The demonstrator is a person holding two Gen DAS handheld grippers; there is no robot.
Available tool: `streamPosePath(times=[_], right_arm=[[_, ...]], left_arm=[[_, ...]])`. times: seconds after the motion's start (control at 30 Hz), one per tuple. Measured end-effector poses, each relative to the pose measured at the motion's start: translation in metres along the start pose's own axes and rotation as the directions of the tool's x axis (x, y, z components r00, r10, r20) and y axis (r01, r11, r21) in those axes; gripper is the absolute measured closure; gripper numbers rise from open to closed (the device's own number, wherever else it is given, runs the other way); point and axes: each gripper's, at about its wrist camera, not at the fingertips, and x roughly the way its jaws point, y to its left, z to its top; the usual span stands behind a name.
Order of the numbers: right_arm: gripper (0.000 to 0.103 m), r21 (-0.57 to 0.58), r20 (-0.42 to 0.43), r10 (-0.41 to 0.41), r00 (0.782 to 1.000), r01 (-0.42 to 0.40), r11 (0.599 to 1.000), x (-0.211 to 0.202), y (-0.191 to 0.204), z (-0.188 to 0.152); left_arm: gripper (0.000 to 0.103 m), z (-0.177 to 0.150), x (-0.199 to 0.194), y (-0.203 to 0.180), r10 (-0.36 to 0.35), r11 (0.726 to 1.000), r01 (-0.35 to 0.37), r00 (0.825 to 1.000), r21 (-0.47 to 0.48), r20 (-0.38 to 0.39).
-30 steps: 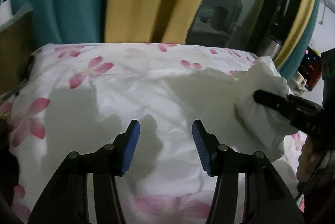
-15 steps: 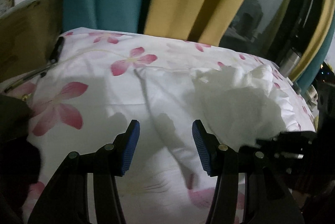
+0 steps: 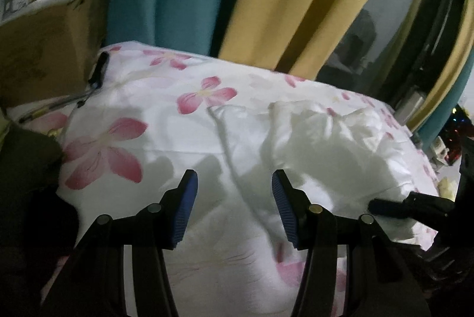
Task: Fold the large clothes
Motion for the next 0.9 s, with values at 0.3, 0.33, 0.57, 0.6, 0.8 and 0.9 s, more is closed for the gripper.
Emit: streamPosePath(times=[0.3, 0.33, 0.57, 0.6, 0.8, 0.9], right_arm=[[0.036, 0.114, 0.114, -0.131, 0.985, 0.118, 0.986, -0.058, -0.043, -0.014], [0.036, 0.133, 0.117, -0.149, 0.982, 0.134, 0.982, -0.061, -0.050, -0.016], [0.036, 0.272, 0.098, -0.260, 0.961, 0.226, 0.936, -0.081, -0.102, -0.041], [0.036, 0.283, 0.091, -0.266, 0.960, 0.231, 0.931, -0.081, -0.108, -0.044], [0.036, 0.323, 0.063, -0.269, 0.961, 0.236, 0.917, -0.077, -0.130, -0.052], [0.036, 0.313, 0.072, -0.258, 0.963, 0.224, 0.923, -0.075, -0.131, -0.050]], left_arm=[[0.048, 0.011, 0.026, -0.050, -0.085, 0.989, 0.091, 0.995, 0.119, -0.052], [0.048, 0.011, 0.031, -0.053, -0.096, 0.986, 0.104, 0.993, 0.127, -0.069], [0.070, -0.006, 0.077, -0.068, -0.125, 0.965, 0.169, 0.969, 0.200, -0.214], [0.082, -0.008, 0.079, -0.067, -0.112, 0.966, 0.157, 0.970, 0.208, -0.214], [0.094, -0.009, 0.067, -0.056, -0.044, 0.973, 0.086, 0.980, 0.215, -0.195], [0.093, -0.003, 0.052, -0.052, -0.033, 0.977, 0.069, 0.984, 0.203, -0.178]])
